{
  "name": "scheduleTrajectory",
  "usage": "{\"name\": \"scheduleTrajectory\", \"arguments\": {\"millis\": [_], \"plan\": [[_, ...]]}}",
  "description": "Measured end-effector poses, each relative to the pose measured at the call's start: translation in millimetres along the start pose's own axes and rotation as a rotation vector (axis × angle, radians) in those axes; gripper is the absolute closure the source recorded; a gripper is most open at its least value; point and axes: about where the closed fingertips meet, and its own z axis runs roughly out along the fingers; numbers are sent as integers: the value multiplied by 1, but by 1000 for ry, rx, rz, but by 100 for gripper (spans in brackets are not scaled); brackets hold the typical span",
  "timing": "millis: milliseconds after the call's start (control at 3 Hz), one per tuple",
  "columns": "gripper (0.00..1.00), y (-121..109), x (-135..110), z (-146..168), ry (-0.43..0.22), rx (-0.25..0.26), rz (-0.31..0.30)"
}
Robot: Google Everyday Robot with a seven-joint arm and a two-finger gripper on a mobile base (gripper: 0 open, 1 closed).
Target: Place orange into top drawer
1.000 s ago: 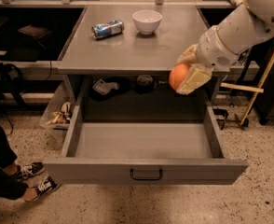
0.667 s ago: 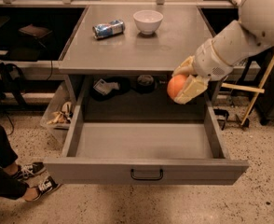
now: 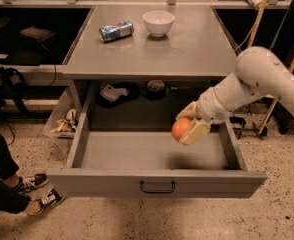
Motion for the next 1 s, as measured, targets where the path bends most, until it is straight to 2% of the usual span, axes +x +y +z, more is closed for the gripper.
{"name": "scheduleTrajectory", "arguments": {"millis": [333,667,1000], "plan": [[100,10,16,38,9,-4,18],[100,9,34,56,103,89,70],[100,-1,44,62,164,220,154]]}}
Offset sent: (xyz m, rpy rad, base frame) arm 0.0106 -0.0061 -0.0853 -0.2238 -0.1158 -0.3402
